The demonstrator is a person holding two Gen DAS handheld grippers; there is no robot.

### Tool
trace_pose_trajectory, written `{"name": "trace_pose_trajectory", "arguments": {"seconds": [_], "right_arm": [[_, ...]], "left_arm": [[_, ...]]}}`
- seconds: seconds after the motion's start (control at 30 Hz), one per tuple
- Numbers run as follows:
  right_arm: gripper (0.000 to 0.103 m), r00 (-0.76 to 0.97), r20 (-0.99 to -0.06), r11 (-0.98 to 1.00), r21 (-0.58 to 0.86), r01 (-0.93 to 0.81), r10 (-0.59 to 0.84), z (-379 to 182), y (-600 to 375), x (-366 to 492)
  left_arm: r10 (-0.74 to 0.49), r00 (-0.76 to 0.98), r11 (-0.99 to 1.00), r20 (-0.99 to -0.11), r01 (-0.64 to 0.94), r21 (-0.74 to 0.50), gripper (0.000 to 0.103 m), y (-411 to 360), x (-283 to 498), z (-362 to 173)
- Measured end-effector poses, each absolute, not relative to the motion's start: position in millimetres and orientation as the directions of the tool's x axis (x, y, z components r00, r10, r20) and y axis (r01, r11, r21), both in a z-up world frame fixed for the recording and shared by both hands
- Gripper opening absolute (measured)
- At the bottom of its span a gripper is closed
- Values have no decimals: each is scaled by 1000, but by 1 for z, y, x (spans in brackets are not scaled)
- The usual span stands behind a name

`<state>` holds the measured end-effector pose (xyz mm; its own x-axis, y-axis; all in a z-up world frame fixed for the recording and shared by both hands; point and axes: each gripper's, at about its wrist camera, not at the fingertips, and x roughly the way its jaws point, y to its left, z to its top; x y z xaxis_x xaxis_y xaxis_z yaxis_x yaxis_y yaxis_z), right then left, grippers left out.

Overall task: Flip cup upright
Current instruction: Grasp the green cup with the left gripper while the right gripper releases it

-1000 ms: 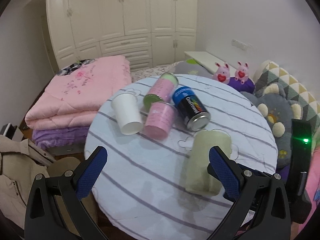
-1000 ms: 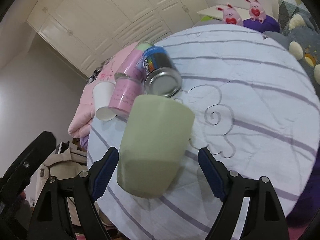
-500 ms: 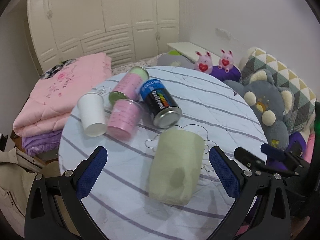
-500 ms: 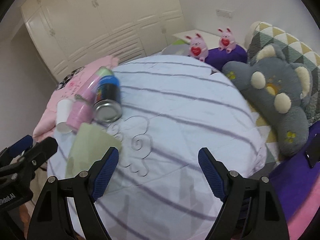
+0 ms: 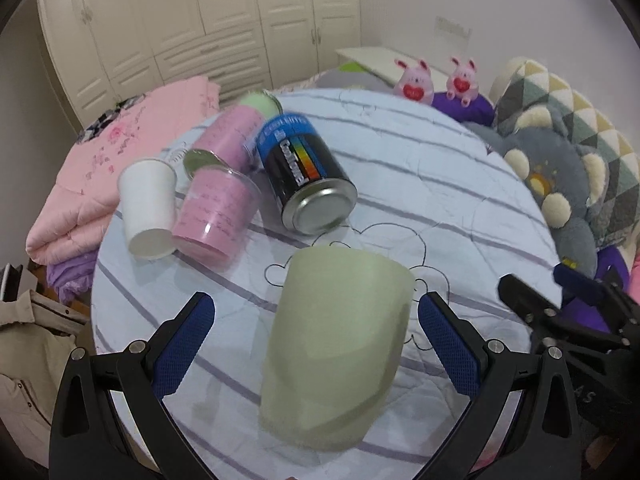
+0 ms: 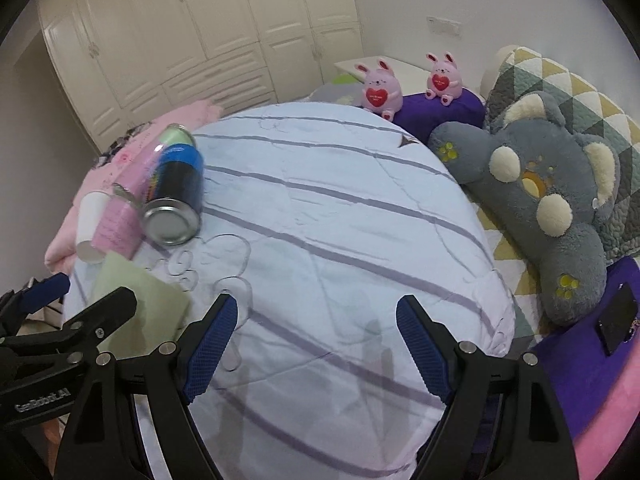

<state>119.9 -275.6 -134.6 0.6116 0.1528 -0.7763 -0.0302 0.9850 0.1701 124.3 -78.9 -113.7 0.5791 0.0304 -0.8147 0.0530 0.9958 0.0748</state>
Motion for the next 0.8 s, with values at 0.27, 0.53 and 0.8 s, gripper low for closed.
{"name": "trace_pose_trajectory", "arguments": {"seconds": [0.27, 0.53, 0.8], "right_arm": [[83, 597, -785, 981, 193, -20, 166, -140, -285, 130], [83, 586, -793, 980, 197, -15, 168, -144, -286, 133], [83, 582, -791, 977, 208, -38, 191, -141, -279, 133]], "left_arm": [[29, 515, 995, -857, 67, 74, 103, -86, 144, -131], [46, 479, 991, -877, 90, 101, 101, -96, 148, -148], [16, 522, 995, -853, 78, 66, 81, -88, 145, -136]]}}
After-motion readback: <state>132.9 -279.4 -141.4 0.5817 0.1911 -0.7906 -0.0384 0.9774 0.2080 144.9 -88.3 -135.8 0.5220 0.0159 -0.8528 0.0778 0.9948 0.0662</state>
